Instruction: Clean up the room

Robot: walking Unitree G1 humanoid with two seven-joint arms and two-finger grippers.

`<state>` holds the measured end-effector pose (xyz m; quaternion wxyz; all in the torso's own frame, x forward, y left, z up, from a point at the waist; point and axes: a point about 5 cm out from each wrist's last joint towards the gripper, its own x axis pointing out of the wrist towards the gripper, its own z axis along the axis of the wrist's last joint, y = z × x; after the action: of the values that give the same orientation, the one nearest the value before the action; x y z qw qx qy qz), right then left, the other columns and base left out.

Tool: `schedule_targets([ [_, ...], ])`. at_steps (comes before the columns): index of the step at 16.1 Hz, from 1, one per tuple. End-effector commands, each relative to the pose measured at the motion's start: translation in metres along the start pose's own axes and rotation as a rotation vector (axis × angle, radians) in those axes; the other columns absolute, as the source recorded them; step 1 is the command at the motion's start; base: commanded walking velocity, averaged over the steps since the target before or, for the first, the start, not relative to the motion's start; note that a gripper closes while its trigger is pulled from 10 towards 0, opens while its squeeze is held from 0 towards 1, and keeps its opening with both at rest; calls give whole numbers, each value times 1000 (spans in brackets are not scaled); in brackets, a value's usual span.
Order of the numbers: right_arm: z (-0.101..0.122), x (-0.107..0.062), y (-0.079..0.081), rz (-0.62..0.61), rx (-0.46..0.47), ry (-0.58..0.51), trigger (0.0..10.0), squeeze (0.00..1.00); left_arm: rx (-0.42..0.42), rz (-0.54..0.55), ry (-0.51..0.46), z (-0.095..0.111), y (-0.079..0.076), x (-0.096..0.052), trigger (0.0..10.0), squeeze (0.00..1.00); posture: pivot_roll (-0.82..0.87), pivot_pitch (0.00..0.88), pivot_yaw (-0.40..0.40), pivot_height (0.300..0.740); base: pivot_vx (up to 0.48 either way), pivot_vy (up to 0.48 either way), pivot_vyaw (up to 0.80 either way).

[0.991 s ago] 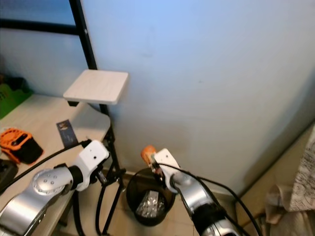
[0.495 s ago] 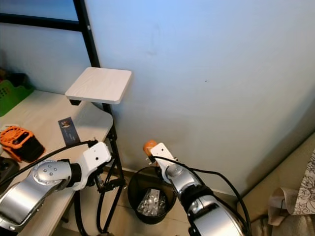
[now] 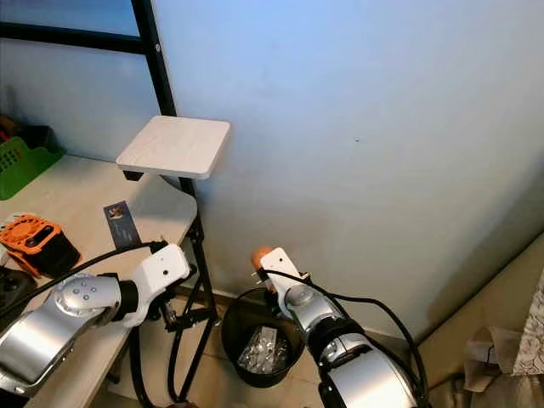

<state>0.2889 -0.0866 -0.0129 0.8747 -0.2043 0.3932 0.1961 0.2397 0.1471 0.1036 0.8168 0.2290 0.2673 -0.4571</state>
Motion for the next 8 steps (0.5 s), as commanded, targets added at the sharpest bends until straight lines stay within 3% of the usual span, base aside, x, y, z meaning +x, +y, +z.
schedule_targets([
  [1,8,0,-3,-11,3,-22,10000,1000,12,12,5,1,5,-4,10000,1000,64,0,20,740,0,0,0],
  [6,4,0,0,8,21,-13,10000,1000,14,17,2,2,7,-2,10000,1000,59,0,25,740,0,0,0],
  [8,6,-3,-13,19,66,-73,10000,1000,-47,105,-73,9,6,-2,10000,1000,60,0,22,740,0,0,0],
])
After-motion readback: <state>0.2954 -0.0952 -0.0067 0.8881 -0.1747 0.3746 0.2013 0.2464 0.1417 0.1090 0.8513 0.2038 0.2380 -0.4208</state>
